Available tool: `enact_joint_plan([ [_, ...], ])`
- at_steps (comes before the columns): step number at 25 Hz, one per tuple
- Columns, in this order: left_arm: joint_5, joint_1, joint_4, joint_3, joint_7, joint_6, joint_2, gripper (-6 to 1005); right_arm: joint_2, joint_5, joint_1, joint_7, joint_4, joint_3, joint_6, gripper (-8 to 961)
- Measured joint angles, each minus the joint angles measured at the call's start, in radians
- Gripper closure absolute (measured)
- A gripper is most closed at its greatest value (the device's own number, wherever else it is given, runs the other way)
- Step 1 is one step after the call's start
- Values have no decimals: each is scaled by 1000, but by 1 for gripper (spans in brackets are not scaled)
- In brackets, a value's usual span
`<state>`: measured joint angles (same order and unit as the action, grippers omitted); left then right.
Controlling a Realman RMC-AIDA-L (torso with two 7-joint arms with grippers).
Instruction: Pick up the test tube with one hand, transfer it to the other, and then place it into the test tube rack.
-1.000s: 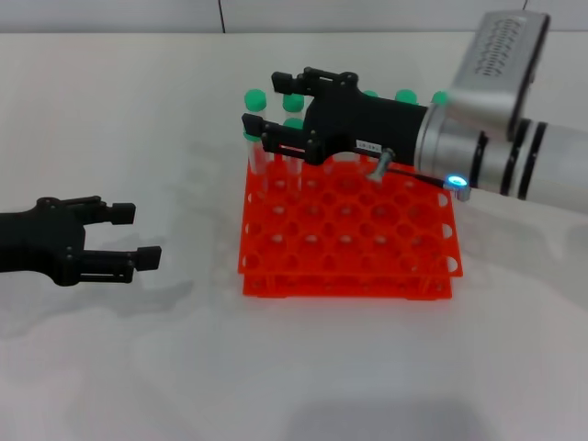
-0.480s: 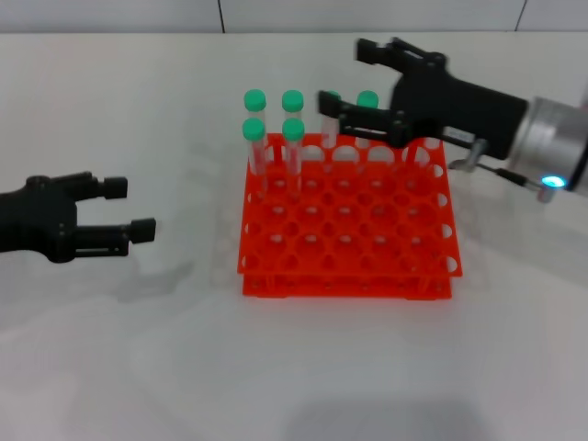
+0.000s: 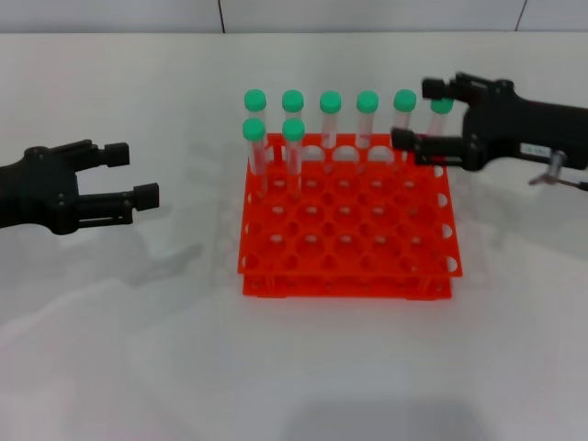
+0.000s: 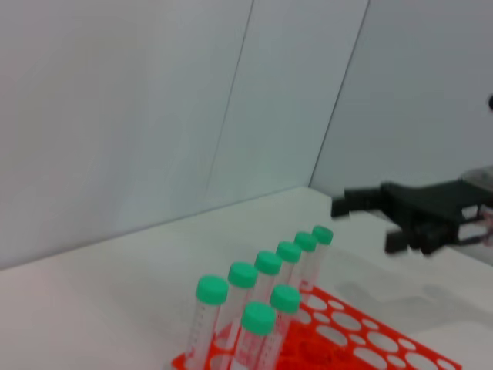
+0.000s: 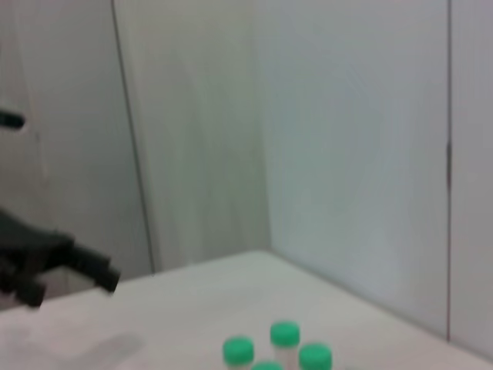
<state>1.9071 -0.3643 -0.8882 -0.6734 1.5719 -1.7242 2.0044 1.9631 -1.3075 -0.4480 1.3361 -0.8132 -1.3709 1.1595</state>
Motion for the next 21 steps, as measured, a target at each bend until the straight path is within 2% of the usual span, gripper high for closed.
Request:
enact_joint_plan([
  [5, -19, -1, 1, 0, -5, 2, 2, 123, -13, -107, -1, 46, -2, 65, 76, 79],
  [14, -35, -19, 37, 0, -23, 6, -2, 123, -5, -164, -1, 44, -3, 71, 70, 79],
  [21, -36, -34, 67, 0, -36, 6, -10, 123, -10, -166, 1, 48, -9, 72, 85, 79],
])
